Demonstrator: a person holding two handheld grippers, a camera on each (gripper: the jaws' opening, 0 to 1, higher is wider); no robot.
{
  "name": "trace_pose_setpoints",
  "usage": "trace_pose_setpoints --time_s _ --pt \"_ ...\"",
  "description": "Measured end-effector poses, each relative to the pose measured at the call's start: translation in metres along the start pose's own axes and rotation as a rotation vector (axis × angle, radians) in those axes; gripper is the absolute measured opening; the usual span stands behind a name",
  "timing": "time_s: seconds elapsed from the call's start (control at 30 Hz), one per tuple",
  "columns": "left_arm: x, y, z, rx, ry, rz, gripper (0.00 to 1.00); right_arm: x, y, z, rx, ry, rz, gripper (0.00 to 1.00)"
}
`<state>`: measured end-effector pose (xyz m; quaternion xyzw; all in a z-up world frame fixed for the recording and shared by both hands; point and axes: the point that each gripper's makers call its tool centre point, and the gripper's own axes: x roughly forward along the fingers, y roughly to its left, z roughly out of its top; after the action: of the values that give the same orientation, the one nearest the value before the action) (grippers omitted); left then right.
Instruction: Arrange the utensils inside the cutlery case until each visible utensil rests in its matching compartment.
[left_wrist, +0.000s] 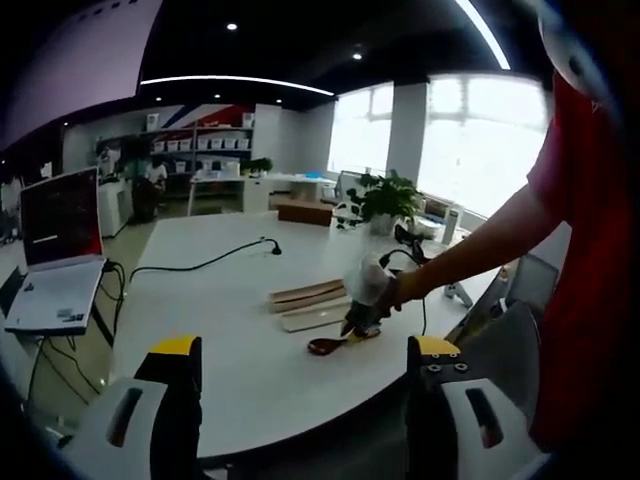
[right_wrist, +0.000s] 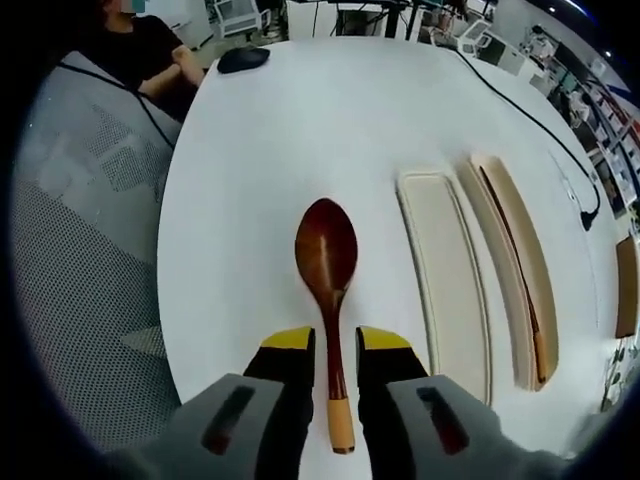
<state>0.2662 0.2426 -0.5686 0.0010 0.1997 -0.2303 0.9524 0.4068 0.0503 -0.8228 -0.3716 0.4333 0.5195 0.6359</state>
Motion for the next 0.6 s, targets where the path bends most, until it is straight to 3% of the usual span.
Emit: trace_pose_setpoints --time_s 0.43,0.6 --pt "0.0023 0.0027 -0.0032 -0.008 0.008 0.004 0.86 0.0042 0.0005 -0.0012 0.024 0.001 0.008 0.10" --pt "0.0034 0.0024 -0.0018 0.000 0.007 0.002 0.86 0.0040 -0.0011 -0.0029 0.023 0.018 -0.004 0.02"
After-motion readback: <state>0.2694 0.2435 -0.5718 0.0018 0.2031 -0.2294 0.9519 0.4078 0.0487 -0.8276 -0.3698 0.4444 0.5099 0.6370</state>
